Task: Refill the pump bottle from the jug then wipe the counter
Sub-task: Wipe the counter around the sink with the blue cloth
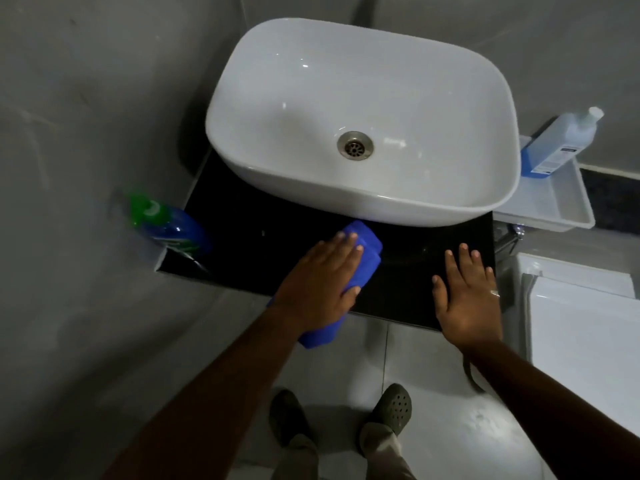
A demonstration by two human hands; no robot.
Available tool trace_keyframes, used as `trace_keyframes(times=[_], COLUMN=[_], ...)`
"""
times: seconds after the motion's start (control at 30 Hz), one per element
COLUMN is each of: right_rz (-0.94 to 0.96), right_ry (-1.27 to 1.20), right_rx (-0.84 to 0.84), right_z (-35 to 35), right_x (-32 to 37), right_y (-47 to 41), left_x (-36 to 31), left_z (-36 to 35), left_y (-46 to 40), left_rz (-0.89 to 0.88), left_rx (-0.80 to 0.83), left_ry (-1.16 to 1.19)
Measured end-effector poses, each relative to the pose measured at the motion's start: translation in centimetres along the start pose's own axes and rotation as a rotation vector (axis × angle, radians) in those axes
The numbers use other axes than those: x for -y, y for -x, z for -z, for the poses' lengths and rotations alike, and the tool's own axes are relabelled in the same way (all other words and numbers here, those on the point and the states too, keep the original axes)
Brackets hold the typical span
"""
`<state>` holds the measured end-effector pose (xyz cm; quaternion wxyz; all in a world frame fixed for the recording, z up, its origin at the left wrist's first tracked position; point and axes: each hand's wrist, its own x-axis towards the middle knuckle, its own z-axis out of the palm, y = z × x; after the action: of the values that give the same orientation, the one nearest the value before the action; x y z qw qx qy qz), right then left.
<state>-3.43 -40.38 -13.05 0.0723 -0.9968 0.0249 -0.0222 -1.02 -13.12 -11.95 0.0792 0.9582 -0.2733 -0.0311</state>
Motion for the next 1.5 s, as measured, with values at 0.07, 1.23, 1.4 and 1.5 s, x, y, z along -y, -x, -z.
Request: trace_keyframes(times=[0.07, 1.23, 1.4, 1.5], right_rz=[0.001, -0.014, -0.048, -0.109], right_ry=[0.004, -0.01, -0.069, -0.276], right_rx=[0.0, 0.009, 0.038, -0.035], right_z=[-0.1, -0.1, 1.2, 2.5], right_x=[-0.1, -0.4, 0.4, 4.5], right_y=[0.1, 0.0, -0.1, 0.0], left_x=[3.6, -7.2, -4.0, 0.1], left_z=[0.1, -1.5, 0.8, 1.3], left_y=[1.6, -4.9, -2.9, -0.5], left_rz=[0.2, 0.425, 0.326, 0.447], left_rx=[-0.01, -0.017, -0.068, -0.179], left_ry=[-0.019, 0.078, 0.257, 0.17])
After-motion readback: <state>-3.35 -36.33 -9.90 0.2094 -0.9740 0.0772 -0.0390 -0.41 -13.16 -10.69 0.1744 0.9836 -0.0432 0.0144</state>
